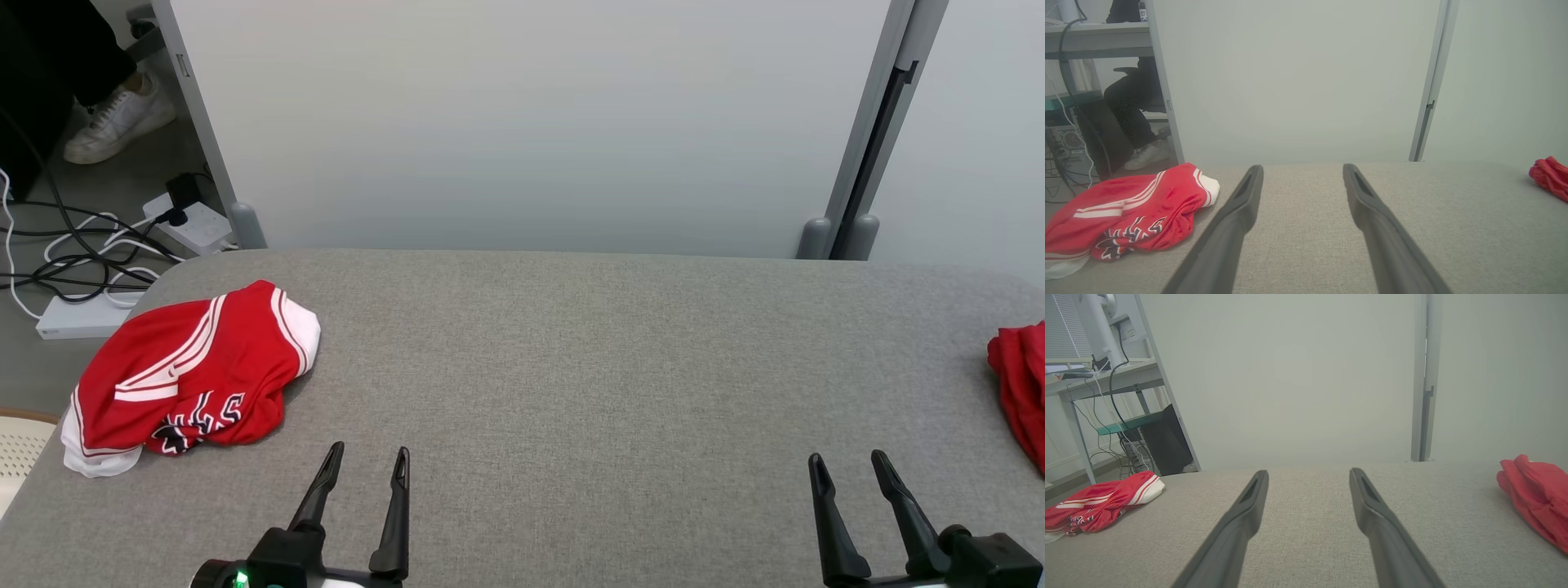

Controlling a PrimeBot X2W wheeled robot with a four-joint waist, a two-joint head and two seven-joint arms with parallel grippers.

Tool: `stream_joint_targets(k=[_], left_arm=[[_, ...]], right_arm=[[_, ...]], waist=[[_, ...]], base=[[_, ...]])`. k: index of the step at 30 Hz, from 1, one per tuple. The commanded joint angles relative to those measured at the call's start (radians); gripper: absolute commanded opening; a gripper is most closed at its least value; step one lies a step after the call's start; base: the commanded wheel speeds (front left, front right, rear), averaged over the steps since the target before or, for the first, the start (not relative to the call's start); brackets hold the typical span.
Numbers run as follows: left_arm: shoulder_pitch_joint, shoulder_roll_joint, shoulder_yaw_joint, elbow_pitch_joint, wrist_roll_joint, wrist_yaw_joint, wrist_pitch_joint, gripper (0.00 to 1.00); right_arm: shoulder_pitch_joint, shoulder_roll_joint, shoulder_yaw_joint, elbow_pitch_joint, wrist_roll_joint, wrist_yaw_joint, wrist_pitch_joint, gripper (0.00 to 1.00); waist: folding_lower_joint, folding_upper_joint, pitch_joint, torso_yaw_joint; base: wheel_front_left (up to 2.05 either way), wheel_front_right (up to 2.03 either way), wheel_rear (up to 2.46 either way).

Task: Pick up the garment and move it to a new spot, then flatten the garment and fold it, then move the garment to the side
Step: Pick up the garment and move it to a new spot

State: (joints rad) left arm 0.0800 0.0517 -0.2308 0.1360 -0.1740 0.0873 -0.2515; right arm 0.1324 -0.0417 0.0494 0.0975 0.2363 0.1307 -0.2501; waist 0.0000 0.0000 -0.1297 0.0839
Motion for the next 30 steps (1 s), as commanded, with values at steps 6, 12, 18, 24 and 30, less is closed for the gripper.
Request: stream_joint_targets(k=[6,12,18,24,30], left_arm=[[-0.027,-0.001,0.027,-0.021,0.009,-0.006,-0.01,1.0],[-0.032,-0.001,0.027,-0.021,0.014,-0.009,-0.01,1.0],[-0.038,-0.001,0.039,-0.035,0.023,-0.004,-0.01,1.0],[-0.04,-0.001,0.05,-0.044,0.021,0.007,-0.01,1.0],[-0.05,-0.001,0.05,-0.05,0.025,0.014,-0.01,1.0]], right_arm=[[-0.02,-0.011,0.026,-0.018,-0.007,0.0,-0.012,1.0],[-0.021,-0.01,0.031,-0.017,-0.009,0.0,-0.012,1.0],[-0.027,-0.01,0.049,-0.026,-0.002,0.0,-0.012,1.0],[-0.028,-0.009,0.064,-0.027,0.009,0.0,-0.012,1.0],[-0.036,-0.009,0.085,-0.027,0.018,0.0,-0.012,1.0]], waist=[[0.0,0.0,-0.005,0.007],[0.0,0.0,-0.001,0.026],[0.0,0.0,0.005,0.075],[0.0,0.0,0.005,0.148],[0.0,0.0,0.01,0.218]], base=[[0.0,0.0,0.0],[0.0,0.0,0.0],[0.0,0.0,0.0],[0.0,0.0,0.0],[0.0,0.0,0.0]])
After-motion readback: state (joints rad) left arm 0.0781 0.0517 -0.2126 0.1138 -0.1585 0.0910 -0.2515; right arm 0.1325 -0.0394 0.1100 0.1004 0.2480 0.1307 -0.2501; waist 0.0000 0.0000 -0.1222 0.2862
